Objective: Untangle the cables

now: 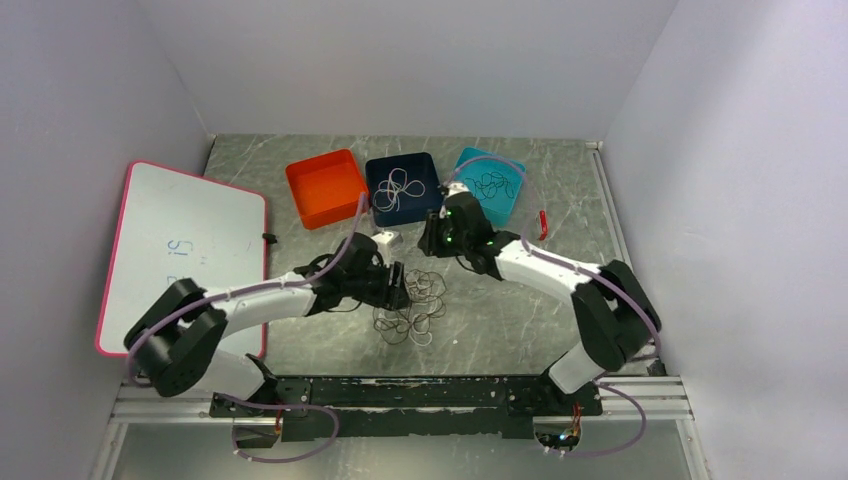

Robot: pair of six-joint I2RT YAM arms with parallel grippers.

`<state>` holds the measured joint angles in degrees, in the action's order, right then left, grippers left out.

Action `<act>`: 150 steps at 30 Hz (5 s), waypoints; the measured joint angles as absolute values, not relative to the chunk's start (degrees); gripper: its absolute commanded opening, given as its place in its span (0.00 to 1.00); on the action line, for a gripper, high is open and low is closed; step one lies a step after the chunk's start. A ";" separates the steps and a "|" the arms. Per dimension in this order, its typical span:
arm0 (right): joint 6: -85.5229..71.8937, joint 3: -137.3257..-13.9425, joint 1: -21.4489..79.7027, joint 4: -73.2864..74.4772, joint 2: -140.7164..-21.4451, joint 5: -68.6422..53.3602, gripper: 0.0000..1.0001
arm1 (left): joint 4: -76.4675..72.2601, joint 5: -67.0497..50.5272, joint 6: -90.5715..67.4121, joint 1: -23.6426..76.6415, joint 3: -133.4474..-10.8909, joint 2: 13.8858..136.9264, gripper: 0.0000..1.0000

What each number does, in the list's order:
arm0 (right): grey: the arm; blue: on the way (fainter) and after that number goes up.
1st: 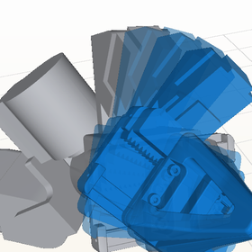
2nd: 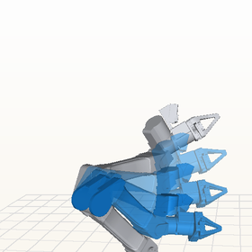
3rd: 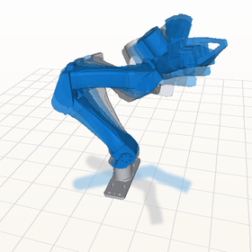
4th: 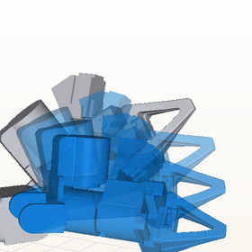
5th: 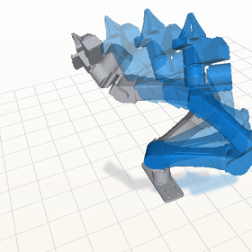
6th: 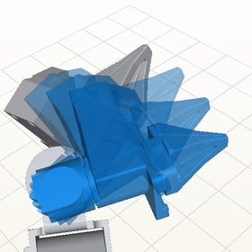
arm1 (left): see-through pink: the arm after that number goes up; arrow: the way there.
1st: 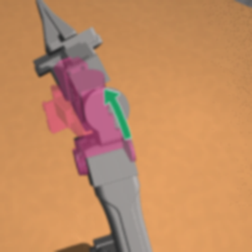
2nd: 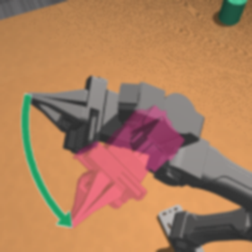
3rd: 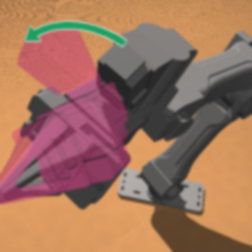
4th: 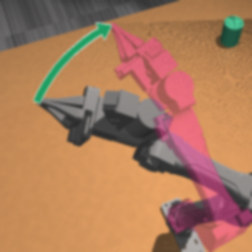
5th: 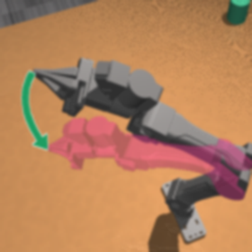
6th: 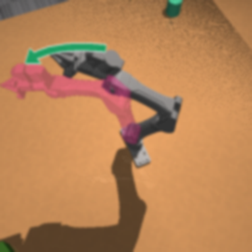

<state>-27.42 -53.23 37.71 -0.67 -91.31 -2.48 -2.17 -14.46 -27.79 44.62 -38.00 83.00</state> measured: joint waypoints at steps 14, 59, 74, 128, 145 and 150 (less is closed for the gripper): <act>-36.05 -36.75 43.86 11.38 -59.29 8.27 0.45 | 3.88 -4.67 -28.25 37.01 -37.06 69.36 0.71; -57.45 -23.44 68.71 4.14 -66.39 18.90 0.21 | 2.28 -6.15 -26.81 35.40 -37.98 71.16 0.65; -54.65 -29.17 68.34 11.84 -63.75 24.77 0.00 | -2.66 -5.96 -26.48 35.40 -35.00 61.95 0.64; -21.30 -66.96 52.03 29.47 -67.79 3.33 0.00 | -22.50 -31.16 -14.31 36.99 -43.33 67.00 0.67; -23.53 -70.54 49.93 34.13 -69.52 8.01 0.00 | -22.24 -27.44 -14.59 39.97 -38.94 57.25 0.70; -23.22 -70.54 49.25 33.98 -69.52 8.21 0.00 | -19.97 -27.03 -13.74 39.90 -38.83 53.32 0.69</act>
<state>-23.22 -70.54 49.25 33.98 -69.52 8.21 -19.97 -27.03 -13.74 39.90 -38.83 53.32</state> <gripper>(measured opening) 0.022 0.696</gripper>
